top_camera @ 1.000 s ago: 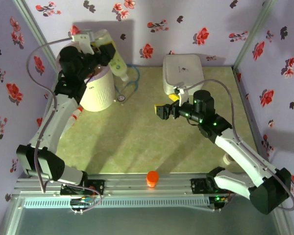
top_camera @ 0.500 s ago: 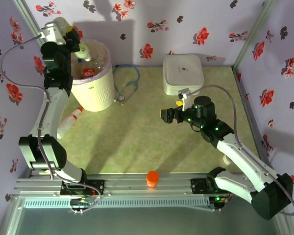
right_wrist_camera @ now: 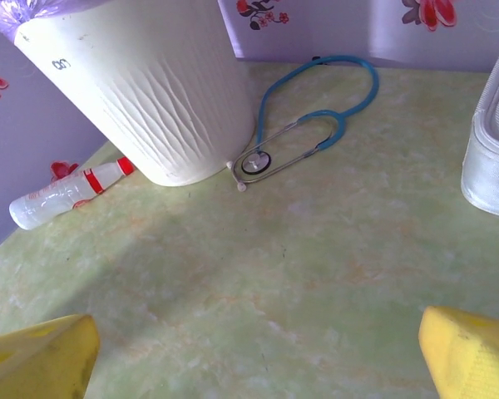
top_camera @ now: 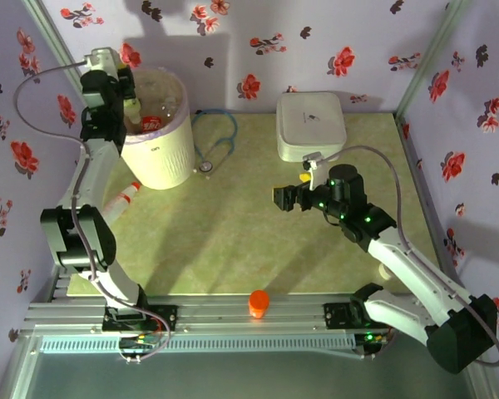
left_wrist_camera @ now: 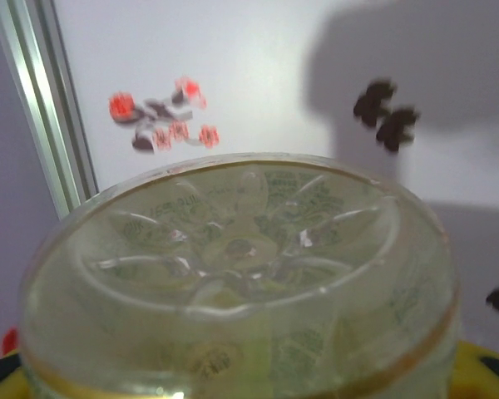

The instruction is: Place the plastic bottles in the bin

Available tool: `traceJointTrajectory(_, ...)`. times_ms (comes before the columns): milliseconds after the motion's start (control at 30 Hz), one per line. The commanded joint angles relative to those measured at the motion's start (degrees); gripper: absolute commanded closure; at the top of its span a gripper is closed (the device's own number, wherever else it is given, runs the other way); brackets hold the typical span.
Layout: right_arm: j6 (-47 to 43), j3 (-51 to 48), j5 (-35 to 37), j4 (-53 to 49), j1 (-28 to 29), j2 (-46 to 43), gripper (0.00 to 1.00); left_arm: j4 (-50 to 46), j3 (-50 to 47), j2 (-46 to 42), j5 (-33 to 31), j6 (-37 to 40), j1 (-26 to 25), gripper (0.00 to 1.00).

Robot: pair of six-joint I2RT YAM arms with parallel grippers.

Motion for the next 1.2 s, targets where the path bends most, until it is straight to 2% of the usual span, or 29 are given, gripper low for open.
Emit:
traceJointTrajectory(0,0.9,-0.92,1.67,-1.01,-0.36,-1.43,0.01,-1.89,-3.52,0.29,-0.41,3.5,-1.51,0.64)
traceJointTrajectory(100,0.86,-0.75,1.71,-1.02,-0.36,-0.87,0.01,-3.41,-6.49,1.2,-0.11,4.97,-3.03,0.64)
traceJointTrajectory(367,0.99,0.09,2.41,-1.42,-0.36,0.48,0.01,-3.48,-11.67,3.15,1.86,0.79,-3.44,0.63)
traceJointTrajectory(467,0.91,0.25,2.92,-2.04,-0.36,0.62,0.01,-4.53,-10.1,2.06,3.67,0.79,-3.52,0.51)
traceJointTrajectory(533,0.95,0.28,3.03,-2.07,-0.36,0.79,0.01,-6.27,-7.36,0.62,5.36,0.79,-3.47,0.38)
traceJointTrajectory(600,1.17,0.21,3.03,-1.74,-0.35,1.29,0.01,-10.54,-2.35,-0.49,7.36,0.79,-3.53,0.2)
traceJointTrajectory(667,1.44,0.28,2.77,-1.2,-0.36,1.89,0.01,-15.69,3.99,-0.75,8.33,1.43,-3.52,0.08)
traceJointTrajectory(767,1.84,0.56,2.16,-0.52,-0.27,2.99,0.01,-21.95,12.52,-0.79,8.5,2.61,-3.44,0.02)
traceJointTrajectory(933,1.67,0.87,2.04,-0.61,-0.27,3.61,0.01,-24.22,21.4,-0.08,8.33,1.12,-1.92,0.03)
traceJointTrajectory(1000,1.66,0.94,1.89,-0.58,-0.27,3.78,0.01,-24.57,25.48,2.33,8.37,-2.69,-0.79,0.12)
traceJointTrajectory(1033,1.69,0.96,1.8,-0.58,-0.27,3.93,0.01,-25.6,28.05,4.06,8.81,-4.3,-0.48,0.2)
traceJointTrajectory(1100,1.7,1.23,1.63,-0.83,-0.27,4.04,0.01,-28.76,33.41,8.06,11.81,-6.77,-0.36,0.3)
traceJointTrajectory(1167,1.78,1.25,1.9,-1.08,-0.19,3.92,0.01,-31.07,37.26,11.31,16.21,-7.76,-1.13,0.33)
